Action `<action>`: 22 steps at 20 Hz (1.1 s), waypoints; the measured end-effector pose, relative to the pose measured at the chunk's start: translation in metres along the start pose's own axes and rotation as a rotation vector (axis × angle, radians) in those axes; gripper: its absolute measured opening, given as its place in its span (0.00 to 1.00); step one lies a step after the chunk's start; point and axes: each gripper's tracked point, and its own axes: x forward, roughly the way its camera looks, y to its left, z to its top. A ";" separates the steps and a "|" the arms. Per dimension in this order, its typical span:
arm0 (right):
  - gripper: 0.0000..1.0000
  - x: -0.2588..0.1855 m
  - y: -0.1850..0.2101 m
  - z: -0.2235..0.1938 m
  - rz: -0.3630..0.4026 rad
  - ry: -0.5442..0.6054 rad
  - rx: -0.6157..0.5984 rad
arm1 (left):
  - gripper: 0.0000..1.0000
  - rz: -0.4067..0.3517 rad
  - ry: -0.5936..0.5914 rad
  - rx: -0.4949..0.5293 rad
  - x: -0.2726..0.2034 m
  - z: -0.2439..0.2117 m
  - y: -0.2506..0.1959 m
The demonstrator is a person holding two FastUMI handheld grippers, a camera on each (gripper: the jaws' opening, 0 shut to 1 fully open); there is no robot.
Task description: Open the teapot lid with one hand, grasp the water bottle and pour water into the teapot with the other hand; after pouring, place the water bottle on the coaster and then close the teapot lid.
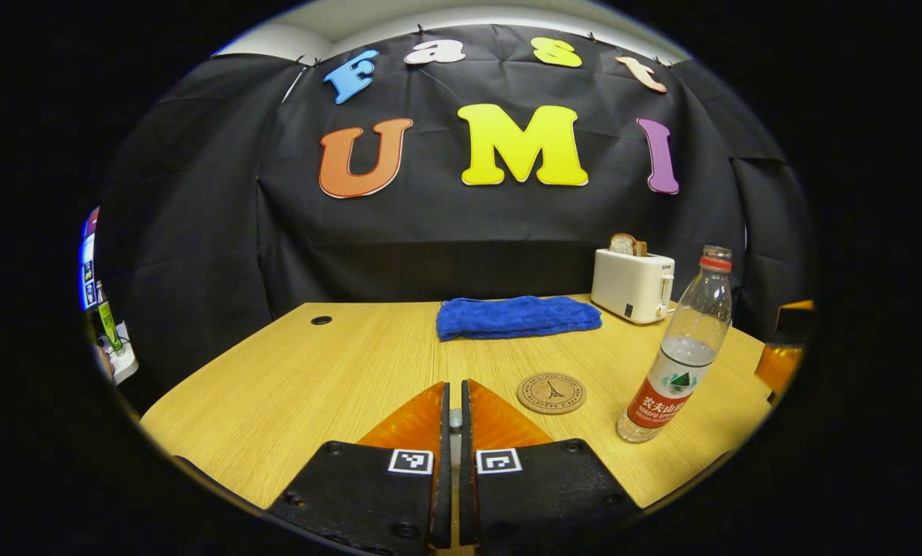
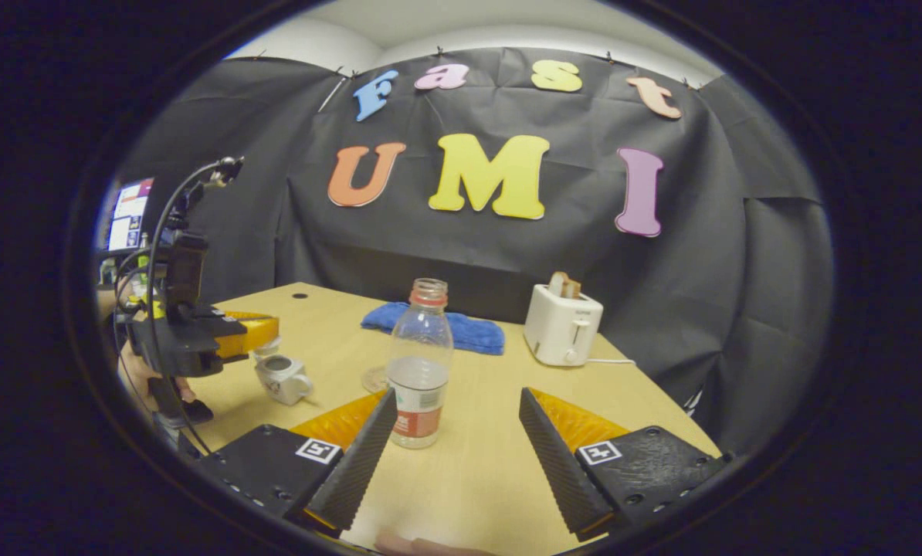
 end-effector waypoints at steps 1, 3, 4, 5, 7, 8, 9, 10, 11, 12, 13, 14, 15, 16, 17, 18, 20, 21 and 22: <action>0.96 0.004 0.005 -0.001 0.005 -0.008 0.012 | 0.06 0.008 0.004 -0.002 -0.004 0.003 0.005; 0.96 0.014 0.012 -0.002 0.005 -0.033 0.033 | 0.06 -0.028 -0.007 -0.040 -0.013 0.010 0.005; 0.96 0.021 0.015 -0.001 0.002 -0.055 0.044 | 0.07 -0.047 -0.011 -0.067 -0.016 0.015 0.007; 0.96 0.028 0.019 -0.002 0.006 -0.073 0.052 | 0.06 -0.055 -0.007 -0.093 -0.019 0.016 0.010; 0.96 0.043 0.029 -0.004 0.022 -0.087 0.053 | 0.06 -0.067 -0.018 -0.109 -0.027 0.024 0.017; 0.95 0.050 0.031 -0.005 0.018 -0.086 0.053 | 0.06 -0.062 -0.024 -0.109 -0.028 0.026 0.023; 0.95 0.055 0.034 -0.004 0.020 -0.090 0.055 | 0.06 -0.052 -0.022 -0.108 -0.031 0.027 0.029; 0.96 0.061 0.036 -0.003 0.018 -0.088 0.058 | 0.05 -0.045 -0.019 -0.116 -0.033 0.028 0.033; 0.96 0.066 0.037 -0.003 0.008 -0.087 0.061 | 0.05 -0.052 -0.014 -0.129 -0.035 0.029 0.034; 0.97 0.072 0.036 -0.002 -0.002 -0.086 0.068 | 0.05 -0.062 -0.012 -0.140 -0.037 0.030 0.033; 0.97 0.077 0.038 -0.002 -0.010 -0.081 0.077 | 0.05 -0.065 -0.013 -0.144 -0.039 0.031 0.034; 0.97 0.082 0.037 -0.002 -0.021 -0.078 0.079 | 0.05 -0.062 -0.018 -0.133 -0.040 0.033 0.036; 0.94 0.086 0.036 -0.003 -0.033 -0.075 0.077 | 0.05 -0.061 -0.021 -0.119 -0.041 0.034 0.037; 0.95 0.089 0.035 -0.001 -0.045 -0.077 0.076 | 0.05 -0.067 -0.024 -0.106 -0.043 0.035 0.036; 0.93 0.093 0.035 -0.001 -0.055 -0.080 0.078 | 0.04 -0.069 -0.027 -0.098 -0.045 0.037 0.035; 0.87 0.096 0.035 -0.002 -0.062 -0.074 0.081 | 0.04 -0.062 -0.025 -0.091 -0.046 0.037 0.038; 0.78 0.099 0.039 -0.002 -0.057 -0.067 0.078 | 0.04 -0.056 -0.025 -0.079 -0.047 0.039 0.040; 0.80 0.098 0.042 0.001 -0.058 -0.065 0.063 | 0.04 -0.055 -0.024 -0.073 -0.048 0.039 0.041; 0.76 0.097 0.044 0.001 -0.055 -0.053 0.045 | 0.04 -0.052 -0.023 -0.067 -0.048 0.039 0.043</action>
